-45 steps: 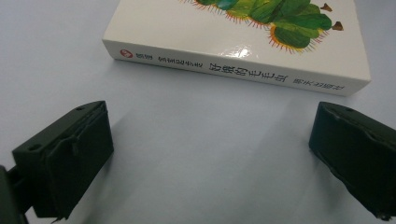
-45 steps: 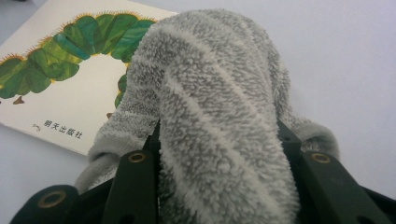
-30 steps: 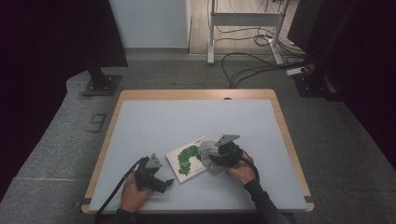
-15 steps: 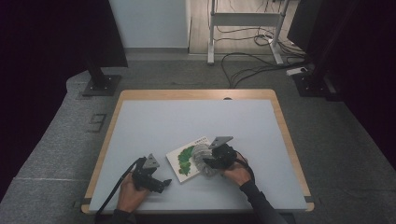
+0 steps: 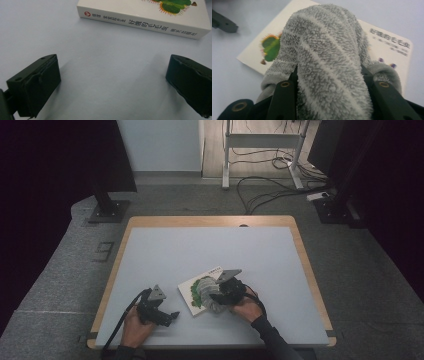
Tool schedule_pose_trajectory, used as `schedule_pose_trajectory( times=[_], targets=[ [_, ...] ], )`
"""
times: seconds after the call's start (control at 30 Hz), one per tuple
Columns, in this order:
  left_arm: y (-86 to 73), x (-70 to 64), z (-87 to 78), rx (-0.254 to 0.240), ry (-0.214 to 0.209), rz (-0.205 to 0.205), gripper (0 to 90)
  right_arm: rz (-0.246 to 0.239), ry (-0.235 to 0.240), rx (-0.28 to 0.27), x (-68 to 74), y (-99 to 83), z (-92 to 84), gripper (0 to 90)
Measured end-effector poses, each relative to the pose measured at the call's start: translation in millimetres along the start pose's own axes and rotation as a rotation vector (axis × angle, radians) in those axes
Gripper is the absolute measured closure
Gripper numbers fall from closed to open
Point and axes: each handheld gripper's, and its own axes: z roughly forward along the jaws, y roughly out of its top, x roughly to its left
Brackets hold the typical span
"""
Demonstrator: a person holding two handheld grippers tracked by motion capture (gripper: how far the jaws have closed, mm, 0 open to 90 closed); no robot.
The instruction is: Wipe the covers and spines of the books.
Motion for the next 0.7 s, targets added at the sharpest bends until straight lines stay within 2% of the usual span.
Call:
schedule_pose_trajectory(
  times=[0.23, 0.7],
  targets=[
    [-0.2, -0.1, 0.1, 0.000, 0.000, 0.001, 0.0, -0.026, 0.039, -0.005, 13.0, 6.0, 5.9, 55.2],
    [-0.2, -0.2, 0.3, 0.001, 0.002, 0.001, 0.0, -0.077, 0.083, 0.003, 35.3, 16.8, 14.4, 55.3]
  ],
)
